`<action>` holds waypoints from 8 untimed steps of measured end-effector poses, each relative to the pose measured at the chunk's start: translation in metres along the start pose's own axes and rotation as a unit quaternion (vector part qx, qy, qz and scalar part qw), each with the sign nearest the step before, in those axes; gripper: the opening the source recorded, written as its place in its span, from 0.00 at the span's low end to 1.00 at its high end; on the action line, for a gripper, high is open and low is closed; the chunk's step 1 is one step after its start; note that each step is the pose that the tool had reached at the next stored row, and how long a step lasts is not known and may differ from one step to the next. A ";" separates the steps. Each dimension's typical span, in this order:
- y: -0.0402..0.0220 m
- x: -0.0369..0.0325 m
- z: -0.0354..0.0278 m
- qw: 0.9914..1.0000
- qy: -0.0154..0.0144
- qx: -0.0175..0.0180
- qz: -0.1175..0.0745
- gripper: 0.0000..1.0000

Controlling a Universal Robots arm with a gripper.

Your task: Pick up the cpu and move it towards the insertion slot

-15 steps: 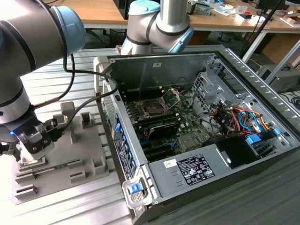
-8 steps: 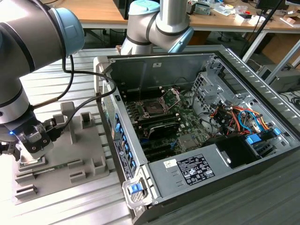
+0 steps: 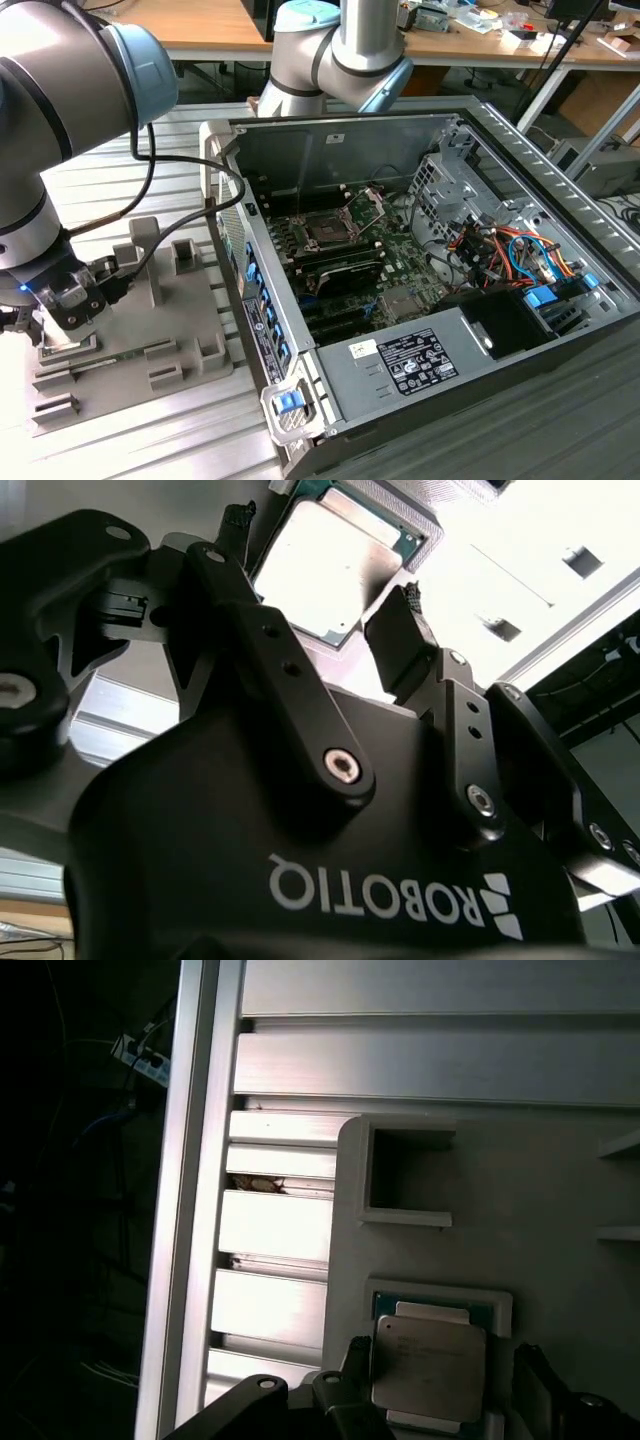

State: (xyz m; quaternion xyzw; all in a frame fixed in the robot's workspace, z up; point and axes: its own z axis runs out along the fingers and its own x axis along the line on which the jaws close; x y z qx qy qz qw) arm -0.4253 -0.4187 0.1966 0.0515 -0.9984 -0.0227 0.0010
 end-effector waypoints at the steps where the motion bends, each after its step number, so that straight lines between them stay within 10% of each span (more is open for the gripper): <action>1: 0.0000 0.0001 0.0006 1.000 0.000 0.000 -0.001 0.66; 8: -0.0001 0.0014 0.0055 1.000 0.000 0.000 -0.006 0.66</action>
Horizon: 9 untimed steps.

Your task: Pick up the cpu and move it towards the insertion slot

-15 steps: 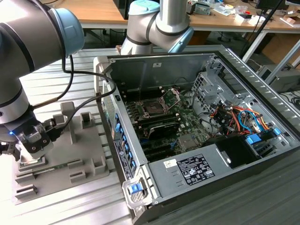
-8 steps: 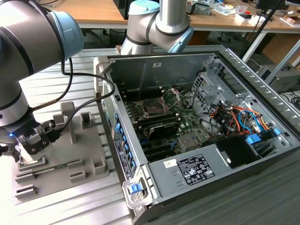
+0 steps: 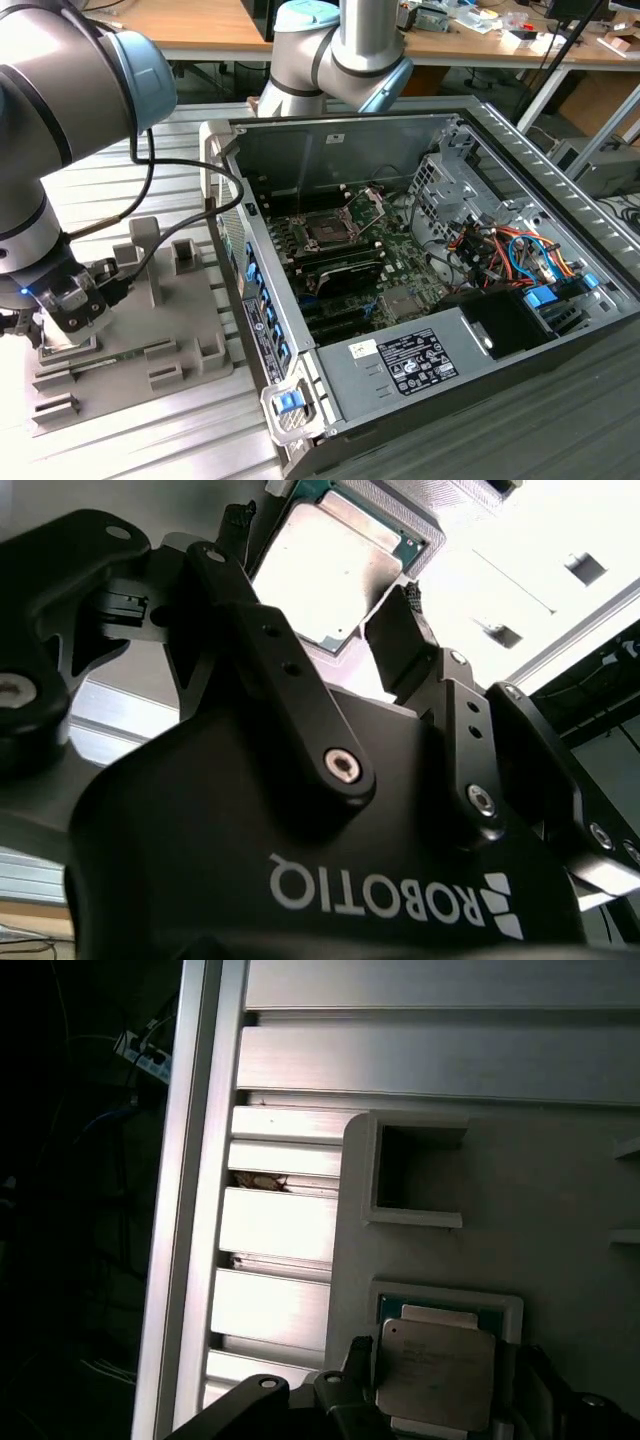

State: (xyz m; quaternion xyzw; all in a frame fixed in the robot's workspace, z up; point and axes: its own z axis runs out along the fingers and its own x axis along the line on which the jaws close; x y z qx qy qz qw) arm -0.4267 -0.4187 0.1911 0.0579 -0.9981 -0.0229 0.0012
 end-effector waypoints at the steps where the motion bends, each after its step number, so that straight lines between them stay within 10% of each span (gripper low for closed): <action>1: 0.0000 0.0000 0.0003 1.000 0.000 0.000 0.000 0.66; 9: -0.0001 0.0001 0.0022 1.000 0.000 0.000 0.000 0.66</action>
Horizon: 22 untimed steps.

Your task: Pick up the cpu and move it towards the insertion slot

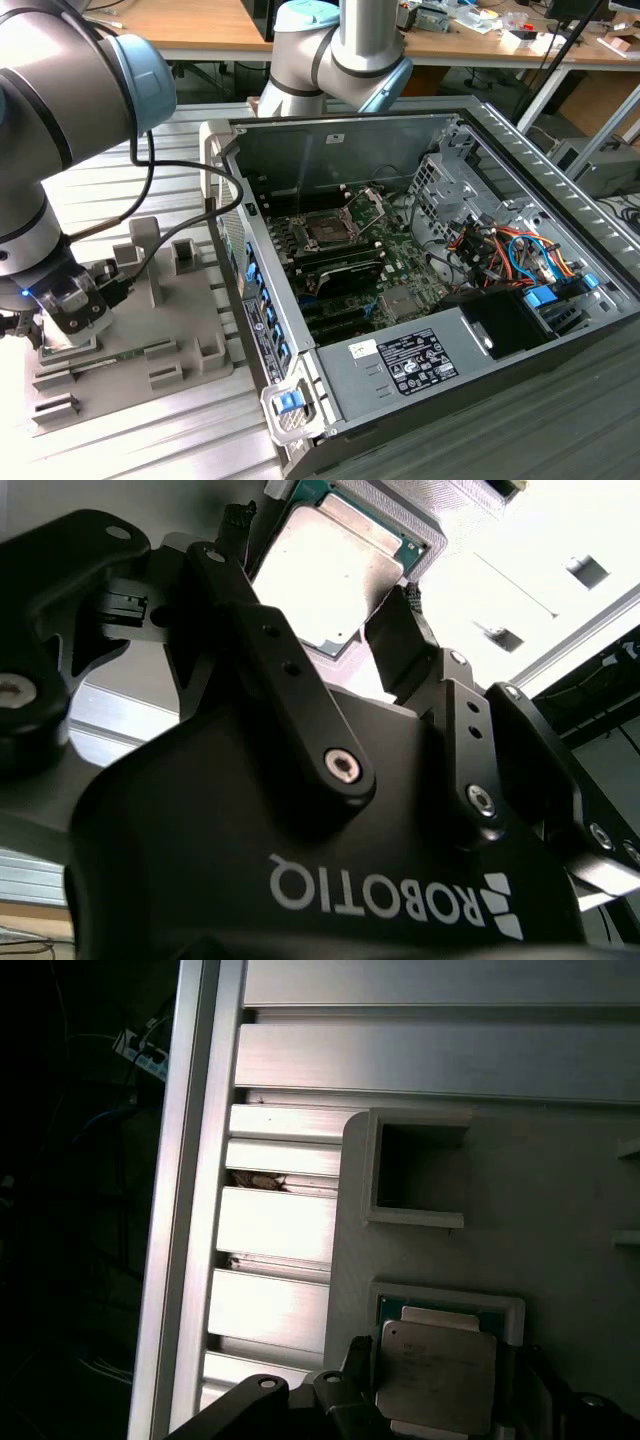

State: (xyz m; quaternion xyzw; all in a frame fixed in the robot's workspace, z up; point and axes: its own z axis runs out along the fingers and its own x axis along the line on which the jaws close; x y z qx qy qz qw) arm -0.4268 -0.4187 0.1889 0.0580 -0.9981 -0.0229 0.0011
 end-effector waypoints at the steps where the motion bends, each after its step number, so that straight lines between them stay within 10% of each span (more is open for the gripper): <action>1: 0.0000 0.0000 0.0002 1.000 0.000 0.000 0.000 0.66; 22: 0.0000 0.0000 0.0006 1.000 0.000 0.000 0.000 0.55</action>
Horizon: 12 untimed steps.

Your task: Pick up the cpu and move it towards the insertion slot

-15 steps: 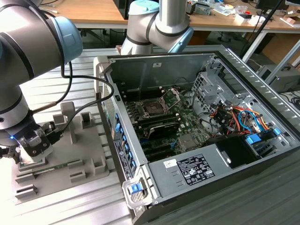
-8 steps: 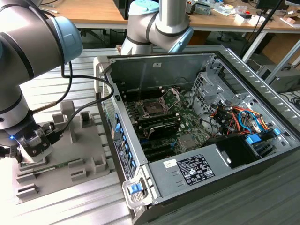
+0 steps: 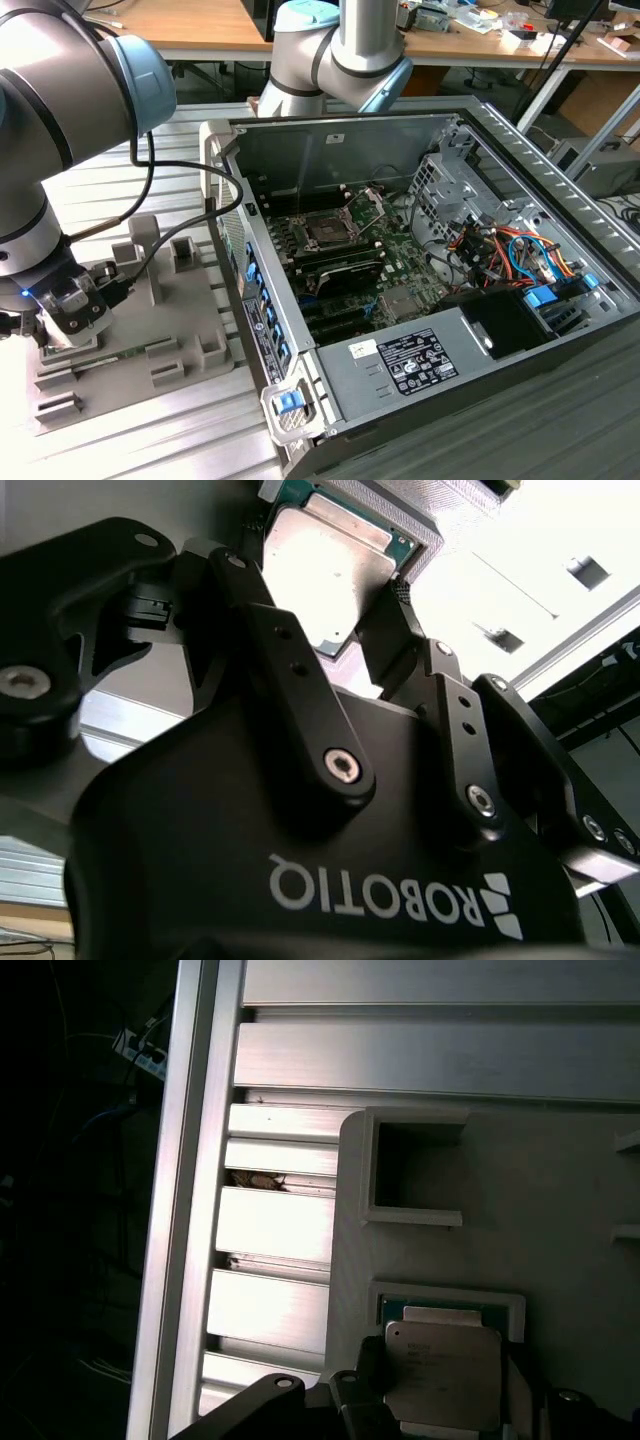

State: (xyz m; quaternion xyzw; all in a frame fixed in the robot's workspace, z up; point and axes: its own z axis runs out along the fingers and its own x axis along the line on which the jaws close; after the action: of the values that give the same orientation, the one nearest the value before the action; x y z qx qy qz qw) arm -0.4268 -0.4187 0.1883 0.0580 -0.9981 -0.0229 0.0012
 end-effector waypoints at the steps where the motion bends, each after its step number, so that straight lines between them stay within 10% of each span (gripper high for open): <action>1: 0.0000 0.0000 0.0000 1.000 0.000 0.000 0.000 0.55; 12: 0.0003 0.0000 -0.0061 1.000 0.000 -0.003 0.000 0.55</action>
State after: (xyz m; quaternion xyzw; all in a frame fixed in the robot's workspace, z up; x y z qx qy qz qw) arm -0.4268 -0.4187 0.1945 0.0581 -0.9980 -0.0254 0.0011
